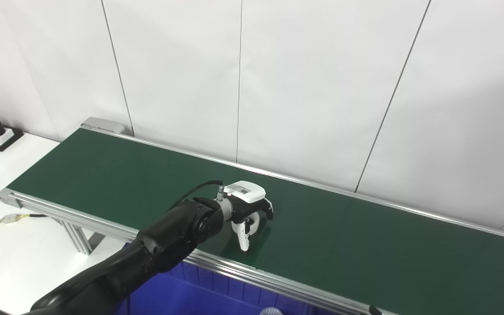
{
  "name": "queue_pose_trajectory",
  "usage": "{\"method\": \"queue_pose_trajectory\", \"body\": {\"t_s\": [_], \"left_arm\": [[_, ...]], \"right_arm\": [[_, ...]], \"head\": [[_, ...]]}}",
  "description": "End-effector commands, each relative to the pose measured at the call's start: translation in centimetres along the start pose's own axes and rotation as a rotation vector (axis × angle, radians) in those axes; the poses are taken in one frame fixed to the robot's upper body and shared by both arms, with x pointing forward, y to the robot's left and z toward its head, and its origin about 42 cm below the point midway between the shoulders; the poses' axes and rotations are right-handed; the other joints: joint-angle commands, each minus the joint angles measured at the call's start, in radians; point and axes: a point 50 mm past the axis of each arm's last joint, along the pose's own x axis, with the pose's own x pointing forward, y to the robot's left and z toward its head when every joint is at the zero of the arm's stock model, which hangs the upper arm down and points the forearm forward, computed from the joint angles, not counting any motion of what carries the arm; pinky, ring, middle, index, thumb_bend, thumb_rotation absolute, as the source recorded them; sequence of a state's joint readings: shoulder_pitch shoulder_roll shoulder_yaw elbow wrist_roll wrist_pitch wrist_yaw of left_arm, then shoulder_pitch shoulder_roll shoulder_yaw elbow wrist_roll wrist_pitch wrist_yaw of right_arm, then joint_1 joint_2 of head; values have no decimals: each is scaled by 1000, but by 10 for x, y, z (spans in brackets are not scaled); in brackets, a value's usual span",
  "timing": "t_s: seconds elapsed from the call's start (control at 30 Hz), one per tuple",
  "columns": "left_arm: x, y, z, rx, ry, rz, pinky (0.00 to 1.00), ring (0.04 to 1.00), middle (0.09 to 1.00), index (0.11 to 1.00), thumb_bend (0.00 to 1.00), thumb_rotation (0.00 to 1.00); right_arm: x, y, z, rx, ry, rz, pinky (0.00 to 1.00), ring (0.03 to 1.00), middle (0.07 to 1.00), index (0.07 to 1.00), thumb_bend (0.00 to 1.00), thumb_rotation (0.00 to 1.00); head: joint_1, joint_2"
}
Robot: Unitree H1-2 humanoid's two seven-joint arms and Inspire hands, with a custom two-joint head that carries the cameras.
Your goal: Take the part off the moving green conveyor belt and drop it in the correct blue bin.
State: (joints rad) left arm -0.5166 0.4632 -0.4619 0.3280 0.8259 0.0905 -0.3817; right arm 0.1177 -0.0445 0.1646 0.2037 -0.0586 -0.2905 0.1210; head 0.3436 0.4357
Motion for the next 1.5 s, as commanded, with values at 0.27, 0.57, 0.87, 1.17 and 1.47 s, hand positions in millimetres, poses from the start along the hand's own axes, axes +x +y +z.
{"method": "queue_pose_trajectory", "body": {"t_s": [0.27, 0.57, 0.87, 1.17, 1.47], "left_arm": [[1, 16, -7, 57, 4, 68, 810, 835, 842, 762, 808, 0], [3, 9, -7, 53, 1, 74, 810, 818, 820, 750, 780, 0], [5, 2, -6, 48, -13, 127, 752, 752, 760, 677, 741, 0], [8, -5, -7, 18, -55, 207, 614, 558, 505, 488, 522, 0], [10, -9, -6, 2, -60, 194, 640, 539, 511, 475, 518, 0]], "right_arm": [[3, -2, 13, -12, -88, -4, 770, 832, 866, 916, 278, 746], [1, -2, 13, -10, -90, -3, 772, 832, 867, 917, 285, 749], [2, -2, 13, -11, -88, -6, 777, 834, 869, 918, 280, 740], [2, -2, 13, -9, -87, -7, 769, 830, 865, 915, 291, 755], [1, -2, 13, -12, -86, -11, 768, 829, 864, 915, 300, 755]], "head": [[1, 2], [-2, 4], [-3, 5], [-3, 6], [-6, 6]]}}
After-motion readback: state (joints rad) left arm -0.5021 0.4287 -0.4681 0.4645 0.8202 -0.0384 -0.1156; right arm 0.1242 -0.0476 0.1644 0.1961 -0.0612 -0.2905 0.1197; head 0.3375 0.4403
